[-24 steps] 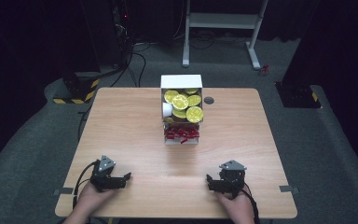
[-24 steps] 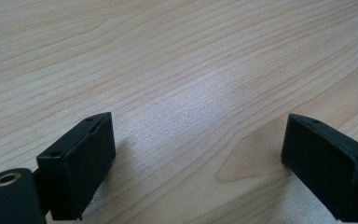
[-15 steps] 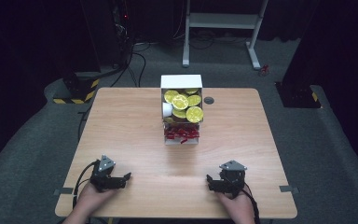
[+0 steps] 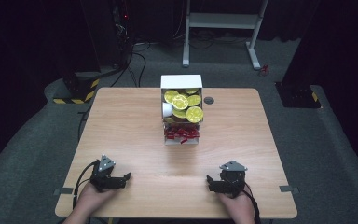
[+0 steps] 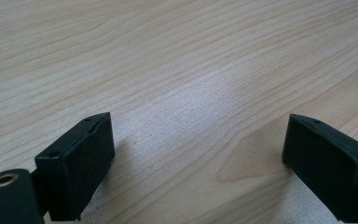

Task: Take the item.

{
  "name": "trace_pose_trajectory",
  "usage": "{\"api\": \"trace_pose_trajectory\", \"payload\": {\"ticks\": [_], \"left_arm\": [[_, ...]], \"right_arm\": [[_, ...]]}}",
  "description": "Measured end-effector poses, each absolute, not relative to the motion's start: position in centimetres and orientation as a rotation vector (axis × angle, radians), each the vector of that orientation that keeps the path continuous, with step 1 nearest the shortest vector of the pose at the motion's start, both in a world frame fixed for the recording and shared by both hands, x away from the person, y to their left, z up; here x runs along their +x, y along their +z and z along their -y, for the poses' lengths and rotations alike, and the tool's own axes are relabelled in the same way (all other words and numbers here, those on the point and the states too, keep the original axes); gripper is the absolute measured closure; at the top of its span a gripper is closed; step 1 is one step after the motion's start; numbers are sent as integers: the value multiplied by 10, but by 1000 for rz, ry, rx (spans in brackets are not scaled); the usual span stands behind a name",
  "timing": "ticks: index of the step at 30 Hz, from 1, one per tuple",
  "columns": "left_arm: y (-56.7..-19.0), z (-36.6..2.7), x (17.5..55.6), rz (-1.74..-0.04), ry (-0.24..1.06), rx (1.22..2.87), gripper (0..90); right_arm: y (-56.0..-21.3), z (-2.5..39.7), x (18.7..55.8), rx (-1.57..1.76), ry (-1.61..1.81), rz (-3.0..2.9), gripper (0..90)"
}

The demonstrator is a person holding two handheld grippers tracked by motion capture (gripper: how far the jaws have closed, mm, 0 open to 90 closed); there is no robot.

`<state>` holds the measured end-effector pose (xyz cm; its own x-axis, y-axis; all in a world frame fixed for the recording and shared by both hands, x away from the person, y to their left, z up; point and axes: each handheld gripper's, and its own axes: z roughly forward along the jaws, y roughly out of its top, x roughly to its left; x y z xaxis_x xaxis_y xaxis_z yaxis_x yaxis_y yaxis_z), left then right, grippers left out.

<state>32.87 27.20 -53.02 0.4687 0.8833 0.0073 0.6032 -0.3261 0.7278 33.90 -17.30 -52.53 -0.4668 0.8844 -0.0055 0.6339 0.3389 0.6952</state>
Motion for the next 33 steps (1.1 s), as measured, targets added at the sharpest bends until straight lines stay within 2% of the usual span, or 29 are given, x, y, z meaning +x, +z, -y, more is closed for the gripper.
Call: {"api": "trace_pose_trajectory", "payload": {"ticks": [22, 33], "left_arm": [[-530, -272, 328, -1238, 541, 2044, 92], [-530, -272, 328, -1241, 544, 2045, 94]], "right_arm": [[-520, 175, 334, 1268, 979, -2214, 85], [-498, 174, 324, 1168, 1088, -2162, 92]]}}
